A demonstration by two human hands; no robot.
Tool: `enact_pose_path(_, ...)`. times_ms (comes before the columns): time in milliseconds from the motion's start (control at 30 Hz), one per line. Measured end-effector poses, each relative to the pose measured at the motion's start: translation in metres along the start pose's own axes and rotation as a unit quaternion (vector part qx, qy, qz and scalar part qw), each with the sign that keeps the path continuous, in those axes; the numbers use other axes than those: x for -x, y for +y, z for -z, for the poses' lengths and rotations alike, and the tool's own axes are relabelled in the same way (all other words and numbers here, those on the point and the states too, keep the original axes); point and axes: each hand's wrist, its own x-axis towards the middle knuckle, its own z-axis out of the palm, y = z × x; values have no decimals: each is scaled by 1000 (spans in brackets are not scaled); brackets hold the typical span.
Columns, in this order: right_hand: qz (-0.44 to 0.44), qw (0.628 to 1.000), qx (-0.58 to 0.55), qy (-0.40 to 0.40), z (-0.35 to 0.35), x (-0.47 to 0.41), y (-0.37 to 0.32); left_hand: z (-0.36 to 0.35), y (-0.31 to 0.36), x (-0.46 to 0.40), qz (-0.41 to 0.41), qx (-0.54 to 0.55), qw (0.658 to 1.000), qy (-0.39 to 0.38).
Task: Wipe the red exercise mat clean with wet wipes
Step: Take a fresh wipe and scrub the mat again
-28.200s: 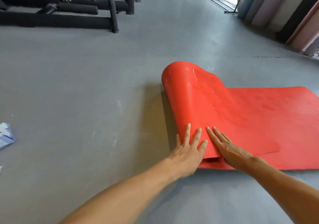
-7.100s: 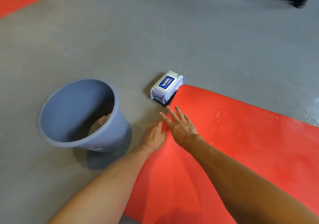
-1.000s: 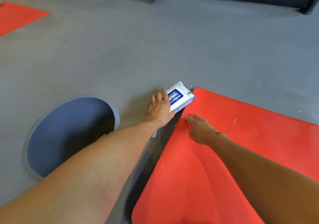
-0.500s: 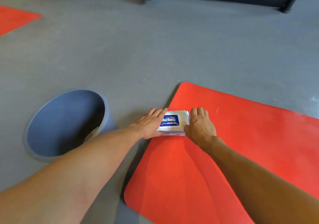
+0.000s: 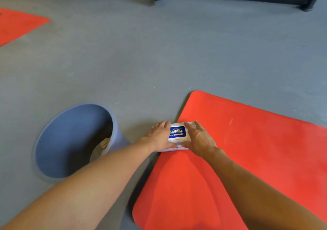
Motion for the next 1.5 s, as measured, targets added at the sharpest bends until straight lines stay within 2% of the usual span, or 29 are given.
enact_pose_path(233, 64, 997, -38, -6, -8, -13, -13, -39, -18, 17, 83, 72, 987, 119)
enact_pose_path(367, 117, 990, -63, -35, -27, -23, -38, -50, -37, 45, 103, 40, 975, 192)
enact_pose_path(500, 138, 986, -78, -49, -39, -34, -49, -50, -44, 59, 93, 153, 959, 221)
enact_pose_path(767, 135, 984, -111, -33, -50, -37, -52, -45, -62, 65, 82, 161, 958, 221)
enact_pose_path(1000, 134, 981, -140, -30, -74, -37, -79, -38, -121, 74, 52, 145, 969, 194)
enact_pose_path(1133, 149, 980, -133, -12, -88, -42, -89, -40, -134, 83, 51, 138, 967, 207)
enact_pose_path(1333, 159, 980, -118, 1, -86, -43, -89, -52, -123, 78, 31, -30, 964, 264)
enact_pose_path(1433, 172, 980, -102, 2, -81, -43, -91, -48, -116, 80, 41, -5, 958, 283)
enact_pose_path(1500, 183, 979, -88, 5, -78, -40, -91, -39, -108, 78, 78, 29, 952, 296)
